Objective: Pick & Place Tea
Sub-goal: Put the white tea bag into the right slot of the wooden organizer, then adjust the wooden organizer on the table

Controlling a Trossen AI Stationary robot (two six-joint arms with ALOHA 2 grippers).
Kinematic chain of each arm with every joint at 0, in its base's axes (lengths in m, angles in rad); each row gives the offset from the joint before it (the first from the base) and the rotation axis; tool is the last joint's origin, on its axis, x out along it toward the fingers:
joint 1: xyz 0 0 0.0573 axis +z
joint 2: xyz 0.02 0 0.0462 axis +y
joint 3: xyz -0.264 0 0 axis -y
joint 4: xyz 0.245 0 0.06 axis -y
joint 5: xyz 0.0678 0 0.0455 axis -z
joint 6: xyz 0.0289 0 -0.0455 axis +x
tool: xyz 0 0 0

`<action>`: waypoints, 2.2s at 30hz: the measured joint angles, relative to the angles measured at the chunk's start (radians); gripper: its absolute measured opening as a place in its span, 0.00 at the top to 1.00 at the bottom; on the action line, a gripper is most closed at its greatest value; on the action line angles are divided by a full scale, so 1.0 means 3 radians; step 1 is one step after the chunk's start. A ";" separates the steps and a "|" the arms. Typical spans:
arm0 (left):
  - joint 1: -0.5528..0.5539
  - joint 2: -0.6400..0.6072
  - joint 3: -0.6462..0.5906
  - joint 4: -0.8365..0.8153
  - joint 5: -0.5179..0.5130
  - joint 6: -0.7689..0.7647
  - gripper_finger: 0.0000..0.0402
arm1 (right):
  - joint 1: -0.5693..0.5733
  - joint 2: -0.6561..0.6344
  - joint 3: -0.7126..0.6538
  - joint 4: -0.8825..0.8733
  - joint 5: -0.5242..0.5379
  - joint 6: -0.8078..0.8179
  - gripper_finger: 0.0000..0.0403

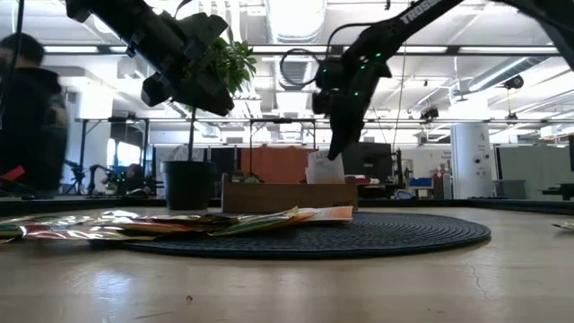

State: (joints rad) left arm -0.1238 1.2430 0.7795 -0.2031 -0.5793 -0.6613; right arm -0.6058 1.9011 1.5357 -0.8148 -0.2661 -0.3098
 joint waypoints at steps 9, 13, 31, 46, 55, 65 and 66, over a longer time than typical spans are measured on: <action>0.0002 0.0000 0.0000 0.0000 0.0000 -0.0085 0.79 | -0.0075 -0.0213 -0.0465 0.0399 -0.0283 -0.0102 0.98; 0.0003 0.0000 0.0000 0.0000 0.0000 -0.0100 0.79 | -0.0069 -0.0137 -0.0509 0.0508 -0.0433 -0.0252 0.98; 0.0008 0.0000 0.0000 -0.0001 -0.0020 -0.0284 0.79 | -0.0142 -0.0113 -0.0664 0.0753 -0.0401 -0.0898 0.98; 0.0014 0.0000 0.0000 0.0000 -0.0031 -0.0343 0.79 | -0.0133 -0.0112 -0.0714 0.1076 0.0088 -0.0928 0.89; 0.0014 0.0000 0.0000 0.0000 -0.0032 -0.0343 0.79 | -0.0133 -0.0112 -0.0698 0.1075 0.0122 -0.0920 0.74; 0.0013 0.0000 0.0000 -0.0003 -0.0032 -0.0342 0.79 | -0.0129 -0.0256 -0.0650 0.1038 0.0200 -0.0693 0.66; 0.0013 0.0000 0.0000 -0.0003 -0.0032 -0.0342 0.79 | -0.0136 -0.0293 -0.0651 0.1069 0.0209 -0.0643 0.67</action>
State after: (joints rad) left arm -0.1200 1.2430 0.7795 -0.2039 -0.5888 -0.7639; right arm -0.6465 1.8133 1.3404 -0.4942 -0.2034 -0.5027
